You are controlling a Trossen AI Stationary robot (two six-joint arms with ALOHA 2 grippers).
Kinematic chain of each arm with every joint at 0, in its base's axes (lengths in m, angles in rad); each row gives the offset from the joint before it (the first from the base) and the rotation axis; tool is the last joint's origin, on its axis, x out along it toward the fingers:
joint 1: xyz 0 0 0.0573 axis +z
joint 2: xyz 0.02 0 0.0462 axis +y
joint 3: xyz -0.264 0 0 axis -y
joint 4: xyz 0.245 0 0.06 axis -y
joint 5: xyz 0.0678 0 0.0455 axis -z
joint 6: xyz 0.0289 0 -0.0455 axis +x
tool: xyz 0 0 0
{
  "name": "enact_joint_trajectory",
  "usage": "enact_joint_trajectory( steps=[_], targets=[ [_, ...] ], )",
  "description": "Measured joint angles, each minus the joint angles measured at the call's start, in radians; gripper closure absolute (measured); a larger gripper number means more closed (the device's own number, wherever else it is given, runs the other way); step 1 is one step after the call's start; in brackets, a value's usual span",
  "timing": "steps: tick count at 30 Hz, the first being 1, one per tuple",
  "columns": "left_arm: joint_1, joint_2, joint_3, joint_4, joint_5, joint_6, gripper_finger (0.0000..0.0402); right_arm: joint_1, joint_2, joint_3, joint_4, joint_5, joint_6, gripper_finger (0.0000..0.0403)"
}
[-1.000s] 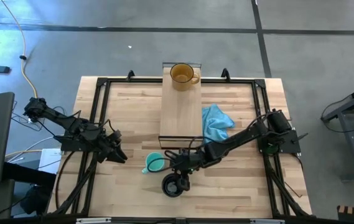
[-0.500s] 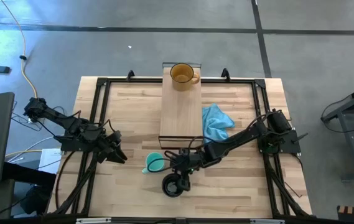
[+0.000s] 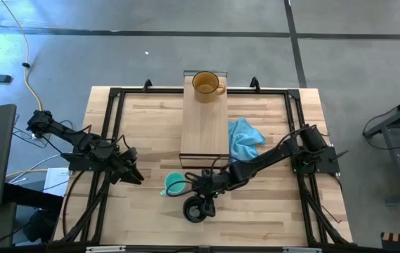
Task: Stack small to large cups/mugs on shelf
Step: Put the dark blue mug on the shelf
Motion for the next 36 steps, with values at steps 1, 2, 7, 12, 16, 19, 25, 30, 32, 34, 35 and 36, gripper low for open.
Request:
enact_joint_trajectory(
  steps=[1, 2, 7, 12, 16, 19, 25, 30, 32, 34, 35, 36],
  targets=[
    [0.000, 0.000, 0.000, 0.000, 0.000, 0.000, 0.0222, 0.000, 0.003, 0.000, 0.002, 0.000, 0.006, 0.0222],
    [0.000, 0.000, 0.000, -0.001, 0.000, 0.000, 0.0222, 0.000, 0.005, 0.000, -0.002, 0.000, 0.006, 0.0222],
    [0.000, 0.000, 0.000, -0.009, 0.000, 0.000, 0.0222, 0.000, 0.022, 0.000, 0.007, 0.001, 0.022, 0.0244],
    [0.000, 0.000, 0.000, -0.018, 0.000, 0.000, 0.0222, 0.000, 0.025, 0.000, 0.006, 0.010, 0.060, 0.0323],
    [0.000, 0.000, 0.000, -0.023, 0.000, 0.000, 0.0222, 0.000, 0.026, 0.000, 0.006, 0.028, 0.094, 0.0391],
    [0.000, 0.000, 0.000, -0.023, 0.000, 0.000, 0.0222, 0.000, 0.026, 0.001, -0.010, 0.071, 0.191, 0.0385],
    [0.000, 0.000, 0.000, -0.023, 0.000, 0.002, 0.0222, 0.023, 0.025, 0.012, -0.050, 0.125, 0.388, 0.0396],
    [0.000, 0.000, 0.000, -0.023, -0.001, 0.028, 0.0222, 0.079, 0.025, 0.062, -0.189, 0.218, 0.523, 0.0399],
    [0.000, 0.000, 0.000, -0.023, -0.004, 0.035, 0.0222, 0.102, 0.025, 0.088, -0.265, 0.254, 0.575, 0.0400],
    [0.000, 0.000, 0.000, -0.023, -0.005, 0.039, 0.0222, 0.125, 0.025, 0.116, -0.345, 0.296, 0.635, 0.0400],
    [0.000, 0.000, 0.000, -0.023, -0.005, 0.038, 0.0222, 0.136, 0.025, 0.131, -0.388, 0.312, 0.668, 0.0400],
    [0.000, 0.000, 0.000, -0.023, -0.005, 0.038, 0.0222, 0.147, 0.025, 0.145, -0.425, 0.328, 0.701, 0.0401]
  ],
)
